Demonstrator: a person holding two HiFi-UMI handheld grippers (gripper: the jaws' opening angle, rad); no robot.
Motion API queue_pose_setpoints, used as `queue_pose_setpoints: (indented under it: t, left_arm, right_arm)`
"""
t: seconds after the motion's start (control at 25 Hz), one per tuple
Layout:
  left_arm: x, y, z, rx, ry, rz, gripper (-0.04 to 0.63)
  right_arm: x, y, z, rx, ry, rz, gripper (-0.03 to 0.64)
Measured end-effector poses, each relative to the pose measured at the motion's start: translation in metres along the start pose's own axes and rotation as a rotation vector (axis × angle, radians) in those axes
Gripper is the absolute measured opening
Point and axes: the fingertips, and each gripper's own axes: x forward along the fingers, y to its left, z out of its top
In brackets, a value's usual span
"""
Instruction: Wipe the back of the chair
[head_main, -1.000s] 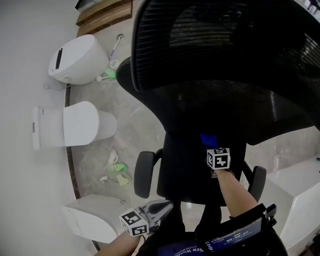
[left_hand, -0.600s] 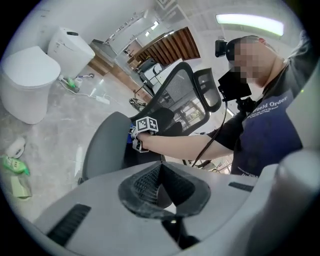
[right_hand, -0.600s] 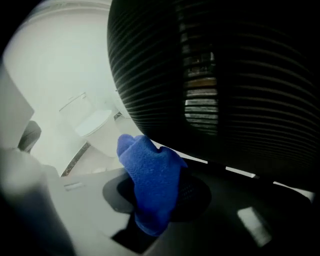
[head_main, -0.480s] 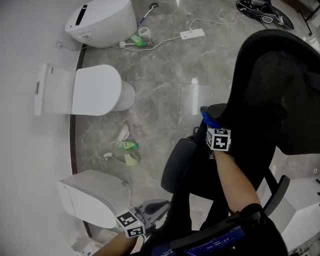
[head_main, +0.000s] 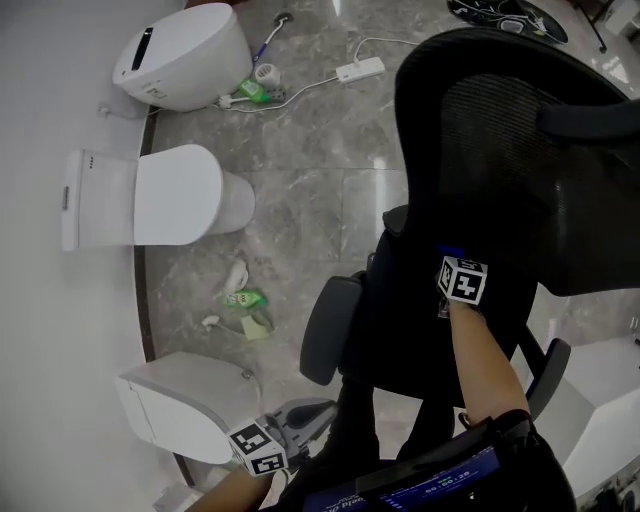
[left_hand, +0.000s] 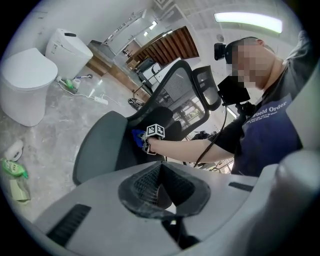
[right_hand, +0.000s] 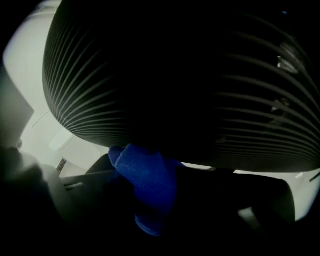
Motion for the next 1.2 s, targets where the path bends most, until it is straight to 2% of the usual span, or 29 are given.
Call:
queue_pose_setpoints:
  t: [0.32, 0.44, 0.52, 0.76, 0.92, 1.04, 1.2]
  left_arm:
    - [0.098, -0.073, -0.001, 0.057, 0.097, -0.063, 0.003]
    - [0.121, -0.103, 0.002, 0.09, 0.13, -0.097, 0.003]
    - [0.134, -0.118, 0.003, 0.108, 0.143, -0.114, 0.003]
    - [0.152, -0.132, 0.002, 0.127, 0.172, -0.127, 0.003]
    - [0.147, -0.132, 0.0, 0.132, 0.163, -0.123, 0.003]
    - [0.131, -0.141, 0.008, 0.14, 0.143, -0.121, 0.003]
    - [0.109, -0.169, 0.037, 0.158, 0.07, -0.108, 0.003]
  right_arm:
    - [-0.063, -0.22, -0.044, 0.194, 0.007, -0.201, 0.117]
    - [-0.093, -0.272, -0.056, 0.269, 0.007, -0.266, 0.117]
    - [-0.106, -0.289, -0.057, 0.289, 0.001, -0.282, 0.118]
    - [-0.109, -0.293, -0.057, 0.36, -0.01, -0.287, 0.118]
    - [-0.118, -0.281, -0.057, 0.387, -0.001, -0.264, 0.115]
    - [-0.139, -0.239, -0.061, 0.349, 0.025, -0.189, 0.115]
    - [-0.193, -0.17, -0.048, 0.217, 0.049, -0.034, 0.115]
